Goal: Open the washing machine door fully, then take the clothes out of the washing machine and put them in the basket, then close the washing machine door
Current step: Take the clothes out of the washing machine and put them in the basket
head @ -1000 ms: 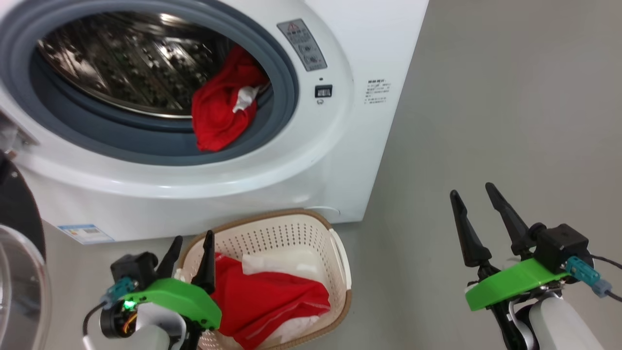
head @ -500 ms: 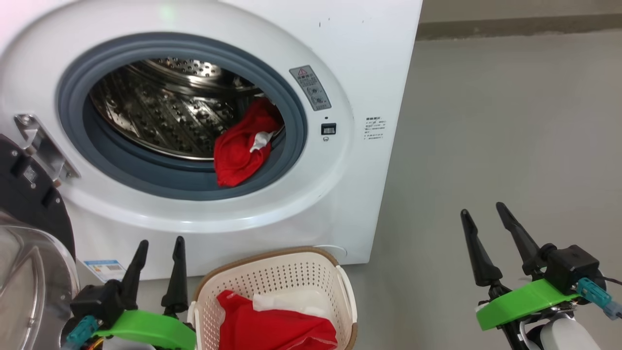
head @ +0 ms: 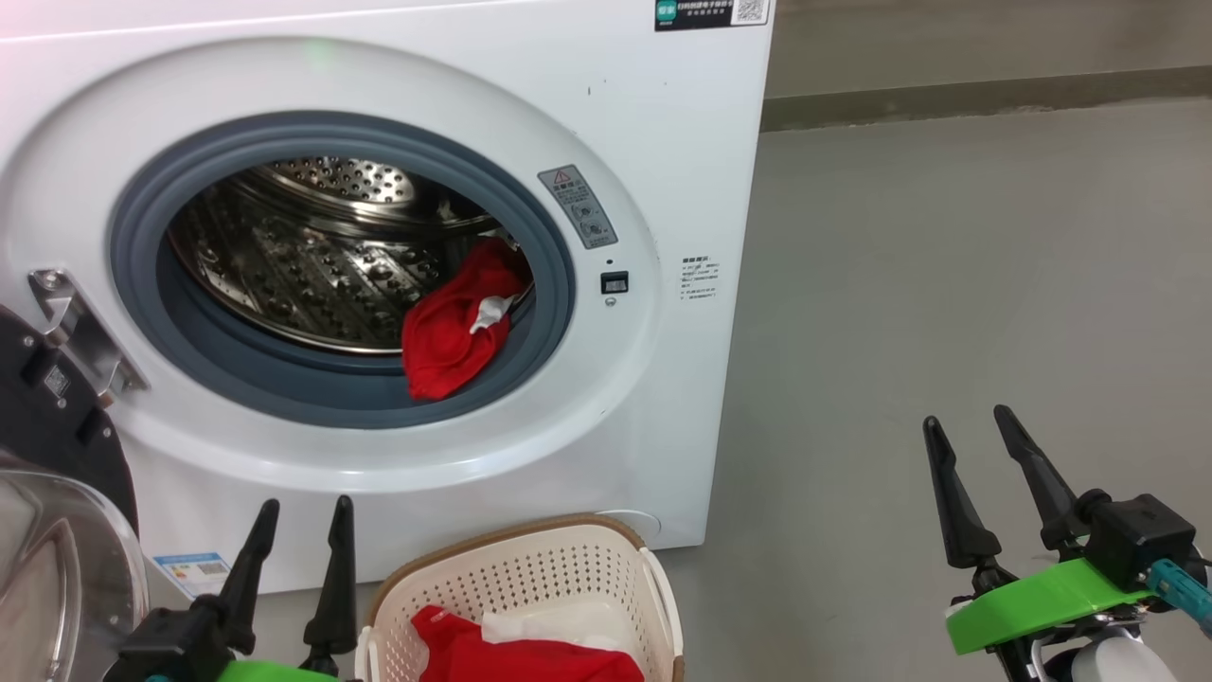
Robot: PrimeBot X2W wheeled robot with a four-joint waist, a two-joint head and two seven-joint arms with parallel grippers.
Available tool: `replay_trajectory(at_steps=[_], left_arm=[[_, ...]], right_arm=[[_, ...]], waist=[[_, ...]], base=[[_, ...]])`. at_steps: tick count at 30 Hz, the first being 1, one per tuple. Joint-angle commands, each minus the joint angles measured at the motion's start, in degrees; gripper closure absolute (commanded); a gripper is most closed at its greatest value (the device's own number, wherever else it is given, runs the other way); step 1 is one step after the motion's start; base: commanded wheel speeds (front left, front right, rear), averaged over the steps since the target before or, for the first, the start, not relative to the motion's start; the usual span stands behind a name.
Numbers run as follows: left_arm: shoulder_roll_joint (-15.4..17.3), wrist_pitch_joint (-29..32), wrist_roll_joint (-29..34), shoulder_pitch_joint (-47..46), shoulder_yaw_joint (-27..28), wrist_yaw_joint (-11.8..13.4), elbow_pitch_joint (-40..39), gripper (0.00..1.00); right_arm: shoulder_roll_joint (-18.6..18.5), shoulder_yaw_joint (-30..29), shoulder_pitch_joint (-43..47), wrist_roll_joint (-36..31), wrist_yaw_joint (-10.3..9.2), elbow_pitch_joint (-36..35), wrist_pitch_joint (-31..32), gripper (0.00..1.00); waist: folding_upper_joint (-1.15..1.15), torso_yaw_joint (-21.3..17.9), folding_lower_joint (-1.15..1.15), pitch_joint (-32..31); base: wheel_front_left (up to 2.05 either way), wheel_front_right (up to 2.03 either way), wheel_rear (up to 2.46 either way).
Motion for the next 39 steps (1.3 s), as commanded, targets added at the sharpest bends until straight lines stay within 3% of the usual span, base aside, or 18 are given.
replay_trajectory(at_steps=[1,25,39], left_arm=[[0.7,-0.7,0.5,-0.2,2.4,-0.5,-2.3,0.00],[0.1,-0.7,0.5,1.3,2.1,-0.8,-2.3,0.00],[0.0,-0.7,0.3,-4.0,1.6,-0.5,0.2,0.00]], right_arm=[[-0.5,0.5,-0.5,-0.1,0.36,-2.1,-0.4,0.00],[-1.2,0.1,0.6,0.7,0.36,-4.1,-0.4,0.00],[-0.4,-1.2,0.3,-0.4,0.36,-5.6,-0.4,0.00]], waist=[[0.00,-0.5,0.00,-0.6],[0.00,-1.5,0.00,-0.8],[0.00,-0.7,0.00,2.5]], base=[[0.00,0.00,0.00],[0.00,0.00,0.00],[0.00,0.00,0.00]])
